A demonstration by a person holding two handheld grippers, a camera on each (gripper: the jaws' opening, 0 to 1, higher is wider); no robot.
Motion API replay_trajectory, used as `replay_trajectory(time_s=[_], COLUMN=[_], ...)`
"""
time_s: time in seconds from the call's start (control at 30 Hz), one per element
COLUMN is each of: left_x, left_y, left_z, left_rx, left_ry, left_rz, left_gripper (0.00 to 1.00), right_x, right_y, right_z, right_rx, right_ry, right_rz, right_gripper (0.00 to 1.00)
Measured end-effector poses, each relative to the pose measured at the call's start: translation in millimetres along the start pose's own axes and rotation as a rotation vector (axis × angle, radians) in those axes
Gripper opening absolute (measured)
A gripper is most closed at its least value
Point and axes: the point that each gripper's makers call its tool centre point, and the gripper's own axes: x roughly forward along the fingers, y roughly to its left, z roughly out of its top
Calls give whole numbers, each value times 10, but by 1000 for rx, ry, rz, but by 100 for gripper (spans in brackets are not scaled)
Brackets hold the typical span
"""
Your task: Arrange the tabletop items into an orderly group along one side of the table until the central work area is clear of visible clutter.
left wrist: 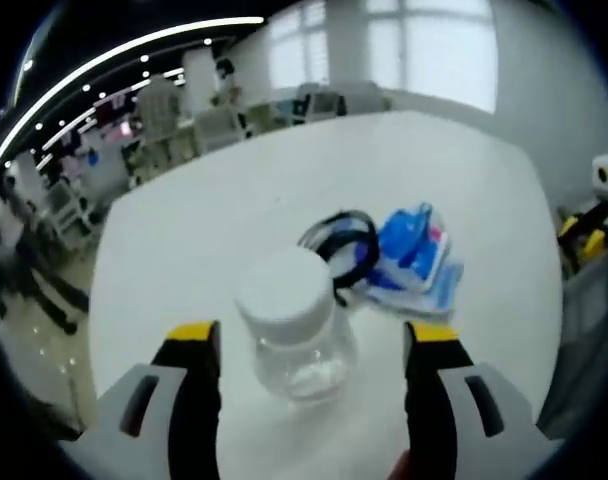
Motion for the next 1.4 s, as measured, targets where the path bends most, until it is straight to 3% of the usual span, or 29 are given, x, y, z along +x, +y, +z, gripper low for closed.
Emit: replay_trajectory(time_s=[0.2, 0.37, 0.4, 0.6, 0.8, 0.9, 1.03, 1.17, 1.27, 1.4], left_x=[36, 37, 34, 30, -15, -39, -43, -44, -29, -31], left_y=[-21, 38, 27, 36, 111, 143, 132, 135, 99, 36], left_z=[-24, -33, -22, -19, -65, -88, -102, -127, -193, -135], left_rx=[29, -12, -47, -68, -235, -266, -276, -266, -248, -215], left_ry=[22, 19, 8, 9, -5, -2, 0, 16, 48, -6], left_rz=[-19, 10, 1, 71, 227, 295, 332, 351, 329, 274], left_gripper=[58, 43, 43, 42, 42, 42, 42, 43, 49, 60], right_x=[4, 9, 7, 14, 14, 11, 12, 9, 4, 3], right_y=[-11, -28, -27, -30, -26, -29, -19, -15, -13, -9], right_z=[2, 5, 9, 4, -2, -2, -12, -13, -9, -2], right_rx=[4, 9, 10, 10, 12, 15, 12, 12, 11, 10], right_ry=[2, 2, 1, 7, 8, 6, 8, 6, 3, 1], right_rz=[-2, -6, -6, -9, -11, -11, -8, -7, -7, -7], right_gripper=[37, 36, 36, 35, 34, 34, 34, 34, 34, 34])
